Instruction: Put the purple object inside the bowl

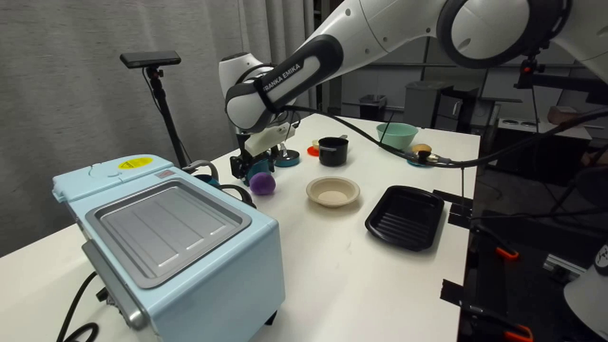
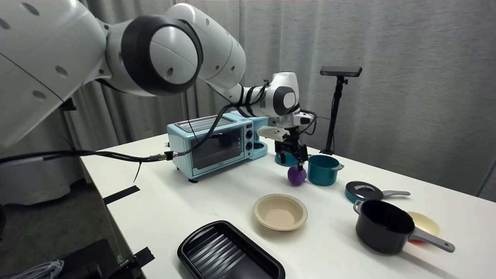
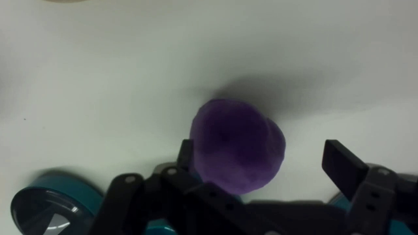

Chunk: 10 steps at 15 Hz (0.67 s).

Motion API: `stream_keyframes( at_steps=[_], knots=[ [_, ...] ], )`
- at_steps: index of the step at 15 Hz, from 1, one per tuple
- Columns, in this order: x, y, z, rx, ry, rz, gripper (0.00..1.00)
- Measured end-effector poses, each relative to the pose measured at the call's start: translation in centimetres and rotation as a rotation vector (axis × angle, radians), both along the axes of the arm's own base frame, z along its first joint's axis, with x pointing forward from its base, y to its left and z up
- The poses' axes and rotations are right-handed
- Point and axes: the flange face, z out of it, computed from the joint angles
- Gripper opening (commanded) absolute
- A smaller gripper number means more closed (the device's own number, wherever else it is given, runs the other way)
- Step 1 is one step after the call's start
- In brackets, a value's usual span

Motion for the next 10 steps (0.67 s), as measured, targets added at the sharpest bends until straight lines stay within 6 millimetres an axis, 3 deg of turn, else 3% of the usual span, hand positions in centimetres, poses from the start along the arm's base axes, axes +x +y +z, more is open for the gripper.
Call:
stream_keyframes(
  at_steps=[3, 6, 7, 8, 10],
  knots=[
    [0.6, 2.4, -1.5, -0.008, 0.007, 0.003, 1.0],
    [0.9, 2.1, -2.3, -0.038, 0.036, -0.02, 1.0],
    [1.0, 1.5, -2.5, -0.052, 0.047, -0.033, 0.75],
    [1.1, 0.7, -2.8, -0.067, 0.057, -0.046, 0.74],
    [1.2, -1.0, -3.3, -0.093, 0.075, -0.07, 0.58]
  ],
)
